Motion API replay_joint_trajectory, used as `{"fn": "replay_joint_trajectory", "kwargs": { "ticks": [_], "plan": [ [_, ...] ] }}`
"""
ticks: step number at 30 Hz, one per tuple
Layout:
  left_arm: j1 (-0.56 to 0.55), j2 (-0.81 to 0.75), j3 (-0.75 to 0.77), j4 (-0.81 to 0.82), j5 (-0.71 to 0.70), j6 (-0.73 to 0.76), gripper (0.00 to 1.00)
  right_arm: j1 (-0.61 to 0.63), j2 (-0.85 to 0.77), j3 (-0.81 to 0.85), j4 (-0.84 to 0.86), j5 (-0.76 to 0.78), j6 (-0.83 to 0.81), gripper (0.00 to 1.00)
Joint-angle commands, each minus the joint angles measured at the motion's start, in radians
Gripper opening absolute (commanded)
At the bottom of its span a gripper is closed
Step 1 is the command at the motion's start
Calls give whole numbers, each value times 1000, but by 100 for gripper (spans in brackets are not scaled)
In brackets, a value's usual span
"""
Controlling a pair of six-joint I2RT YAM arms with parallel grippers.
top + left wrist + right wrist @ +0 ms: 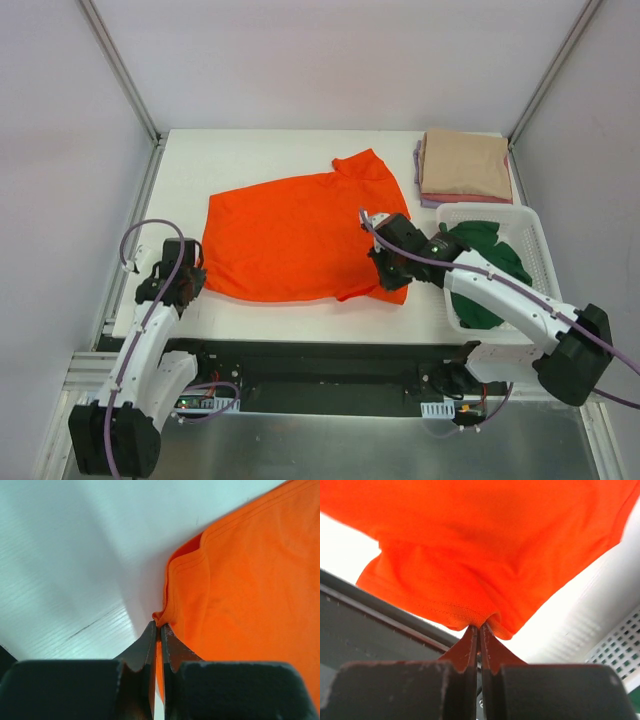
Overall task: Fold and stack the t-shirts
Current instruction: Fold the flattened tshirt in 1/3 of the way
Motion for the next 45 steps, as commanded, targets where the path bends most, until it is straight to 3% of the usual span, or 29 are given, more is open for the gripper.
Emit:
{"fn": "replay_joint_trajectory", "kwargs": {
  "ticks": [1,19,29,36,37,38,40,41,43,45],
  "plan": [
    [11,124,87,41,-17,-31,0,-76,86,105,50,64,-51,0],
    [11,620,416,103,-60,29,0,-269,480,439,130,101,-198,0],
    [14,758,490,103,-83,26,0,-317,658,603,130,142,-235,2],
    [23,838,545,101,-72,35,0,-343,811,703,208,185,-321,9],
    [23,844,547,101,-63,40,7,-344,834,730,208,188,-322,14],
    [23,845,553,101,-57,47,22,-350,853,747,214,191,-331,18],
    [44,832,556,100,-44,67,60,-354,874,769,246,196,-339,38],
    [48,818,553,101,-44,75,67,-354,876,778,239,214,-336,56],
    [48,767,533,101,-46,101,83,-347,839,755,230,273,-277,73],
    [48,700,489,101,-52,110,99,-347,755,628,269,287,-215,87]
  ]
}}
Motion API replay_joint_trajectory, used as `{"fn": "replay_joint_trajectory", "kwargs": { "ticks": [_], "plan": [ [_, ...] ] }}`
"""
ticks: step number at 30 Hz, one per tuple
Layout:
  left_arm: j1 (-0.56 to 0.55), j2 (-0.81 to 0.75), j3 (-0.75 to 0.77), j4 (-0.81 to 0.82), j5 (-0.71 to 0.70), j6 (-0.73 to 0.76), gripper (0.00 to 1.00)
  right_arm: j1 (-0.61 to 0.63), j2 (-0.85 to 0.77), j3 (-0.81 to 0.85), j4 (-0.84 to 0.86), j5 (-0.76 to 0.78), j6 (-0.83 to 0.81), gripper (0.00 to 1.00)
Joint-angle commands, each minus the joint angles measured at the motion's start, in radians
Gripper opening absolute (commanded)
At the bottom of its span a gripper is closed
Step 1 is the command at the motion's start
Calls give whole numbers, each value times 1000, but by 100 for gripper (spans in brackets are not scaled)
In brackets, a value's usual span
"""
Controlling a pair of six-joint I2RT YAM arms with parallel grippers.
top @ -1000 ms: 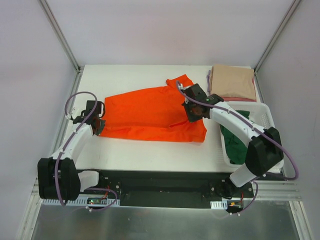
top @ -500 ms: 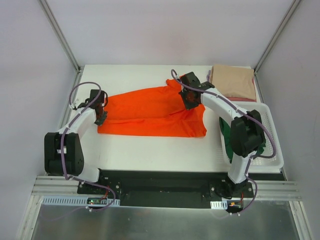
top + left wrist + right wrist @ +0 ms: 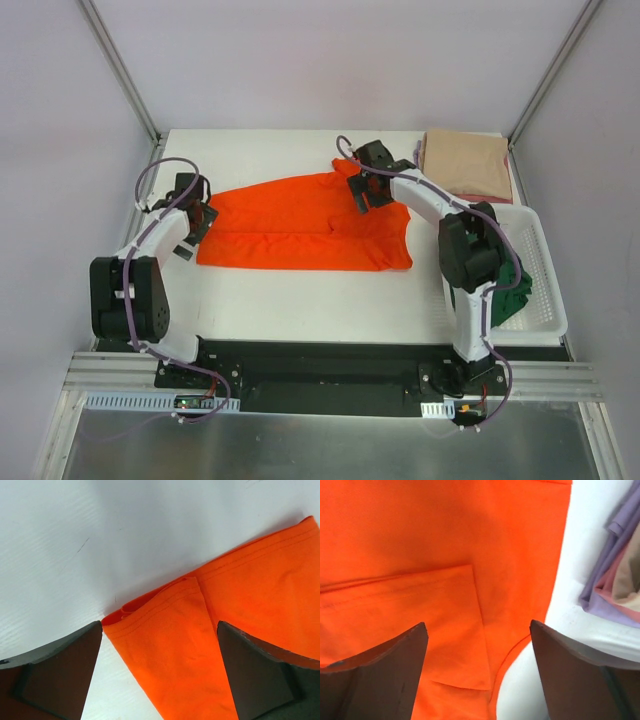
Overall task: Fold and stack the t-shirts
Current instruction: Fold the flattened tshirt in 1/3 of the way
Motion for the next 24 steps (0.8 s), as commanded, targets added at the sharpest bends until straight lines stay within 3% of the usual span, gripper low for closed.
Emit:
{"fn": "replay_joint_trajectory", "kwargs": {
  "ticks": [1,7,12,16,20,24],
  "plan": [
    [11,-163,-65,-12,-7,42,99,4,-202,-158,72,80,116,99],
    [12,-339,-258,-7,74,77,99,13,-469,-474,106,-93,295,96],
    [12,-366,-332,51,121,115,97,27,-601,-660,124,-128,432,96],
    [37,-315,-341,145,169,134,83,39,-681,-758,167,-151,475,96],
    [54,-237,-323,185,165,120,80,48,-719,-810,194,-151,498,96],
    [63,-172,-307,192,191,111,60,51,-748,-862,200,-99,577,98]
  ]
}}
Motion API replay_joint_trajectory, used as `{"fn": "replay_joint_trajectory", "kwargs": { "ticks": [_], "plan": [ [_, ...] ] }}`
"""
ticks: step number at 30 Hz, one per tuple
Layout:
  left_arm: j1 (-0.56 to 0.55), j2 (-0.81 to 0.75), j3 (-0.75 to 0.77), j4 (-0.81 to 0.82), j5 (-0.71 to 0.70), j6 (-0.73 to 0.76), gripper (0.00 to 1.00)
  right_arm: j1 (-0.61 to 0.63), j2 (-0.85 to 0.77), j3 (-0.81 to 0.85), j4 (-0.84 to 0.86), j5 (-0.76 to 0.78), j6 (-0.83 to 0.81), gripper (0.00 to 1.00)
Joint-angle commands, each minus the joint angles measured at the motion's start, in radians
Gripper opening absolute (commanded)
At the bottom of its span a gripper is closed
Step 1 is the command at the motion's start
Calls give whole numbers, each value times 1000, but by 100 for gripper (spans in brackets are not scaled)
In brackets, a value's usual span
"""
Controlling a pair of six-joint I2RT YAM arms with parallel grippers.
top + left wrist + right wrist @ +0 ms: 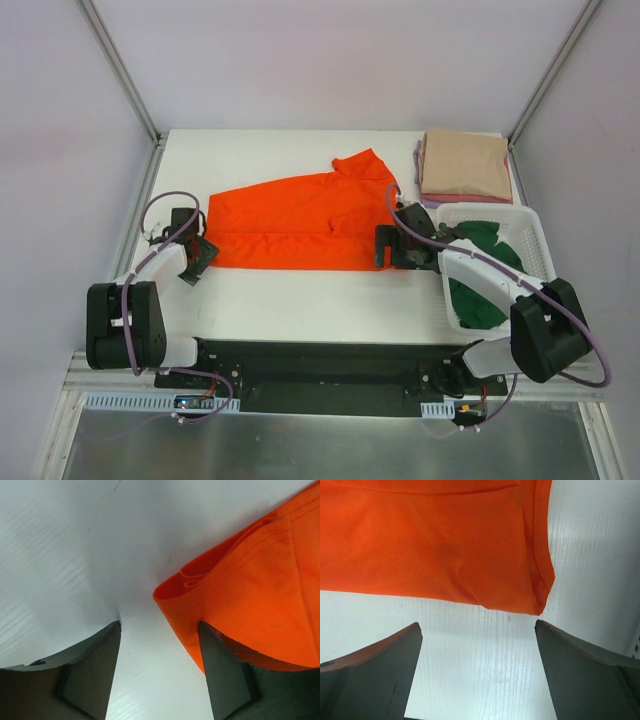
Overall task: Fold and stack the t-shirts
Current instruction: Fold the flattened tshirt in 1/3 of the way
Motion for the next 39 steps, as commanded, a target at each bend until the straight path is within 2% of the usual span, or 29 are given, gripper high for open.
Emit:
{"fn": "replay_joint_trajectory", "kwargs": {
  "ticks": [1,3,6,10,14,18,21,29,34,36,39],
  "plan": [
    [13,55,31,32,31,-9,55,8,-72,-48,57,33,126,99],
    [13,66,22,32,16,-28,43,16,-87,-73,79,43,176,99],
    [27,92,25,30,-1,-29,33,31,-92,-93,94,55,198,96],
    [60,147,42,30,11,-25,0,31,-71,-90,73,87,198,94],
    [89,168,53,27,16,-14,0,30,-46,-79,47,101,202,93],
    [97,151,48,28,4,-14,0,34,-26,-86,58,67,201,85],
    [100,151,50,28,0,-11,0,33,9,-83,53,104,195,77],
    [122,137,51,22,-3,-9,0,-2,161,-2,-17,210,192,75],
    [129,131,41,21,-12,-15,0,-33,166,3,-28,225,196,72],
    [131,132,41,22,-7,-15,0,-36,152,-1,-22,219,180,71],
    [132,137,44,24,8,-8,0,-38,117,-27,57,106,124,70]
  ]
}}
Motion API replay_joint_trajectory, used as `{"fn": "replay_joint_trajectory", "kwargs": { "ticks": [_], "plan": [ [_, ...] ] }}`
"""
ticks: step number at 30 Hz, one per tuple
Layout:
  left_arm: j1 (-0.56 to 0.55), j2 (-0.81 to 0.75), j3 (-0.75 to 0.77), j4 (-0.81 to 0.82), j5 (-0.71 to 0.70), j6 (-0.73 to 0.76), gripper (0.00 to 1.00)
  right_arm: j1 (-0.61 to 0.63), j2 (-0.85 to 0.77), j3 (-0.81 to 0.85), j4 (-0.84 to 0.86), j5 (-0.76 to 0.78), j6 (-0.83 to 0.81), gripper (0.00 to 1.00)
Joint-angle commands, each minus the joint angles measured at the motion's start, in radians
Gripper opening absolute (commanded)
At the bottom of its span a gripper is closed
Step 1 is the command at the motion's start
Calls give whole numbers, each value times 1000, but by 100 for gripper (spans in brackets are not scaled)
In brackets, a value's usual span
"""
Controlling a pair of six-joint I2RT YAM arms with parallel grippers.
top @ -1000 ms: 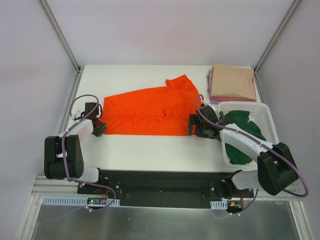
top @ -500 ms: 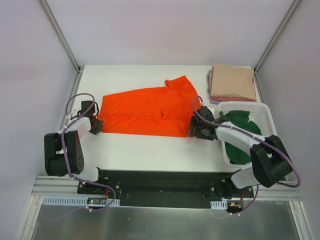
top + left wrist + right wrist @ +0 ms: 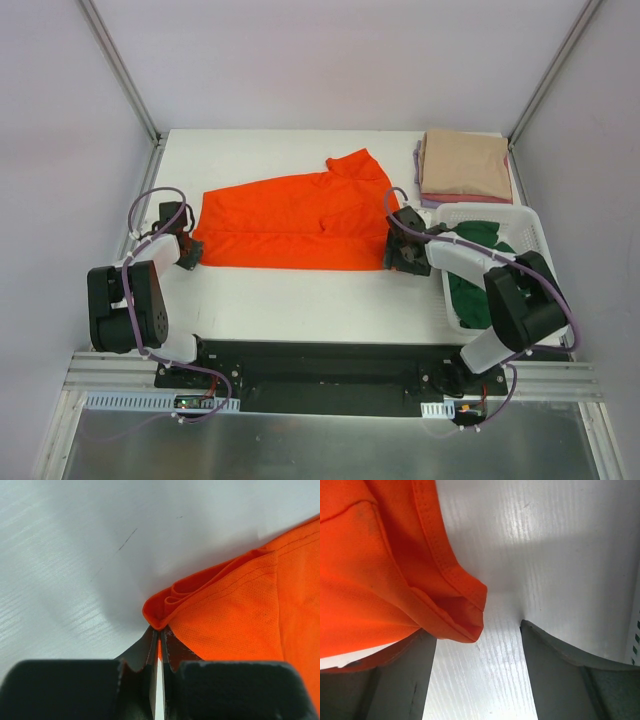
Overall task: Fold and stack the t-shirts
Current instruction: Fold the flattened tshirt in 1/3 of the way
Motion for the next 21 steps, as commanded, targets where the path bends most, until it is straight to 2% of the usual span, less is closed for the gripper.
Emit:
{"fn": "replay_joint_trajectory", "kwargs": {
  "ticks": [1,6,13,16,18,21],
  "plan": [
    [16,1,-12,-49,-10,17,0,-7,-53,-13,51,-89,-60,70],
    [16,10,-9,-49,10,29,0,-8,-49,-15,104,-160,-65,68],
    [16,-1,-15,-49,7,23,0,-37,14,-5,94,-123,2,54],
    [15,1,-14,-49,9,26,0,-54,30,-13,109,-140,16,38],
    [15,1,-12,-49,9,27,0,-57,34,-19,130,-139,18,21],
    [16,-18,2,-47,28,53,0,-67,33,-5,146,-140,6,3]
  ]
}}
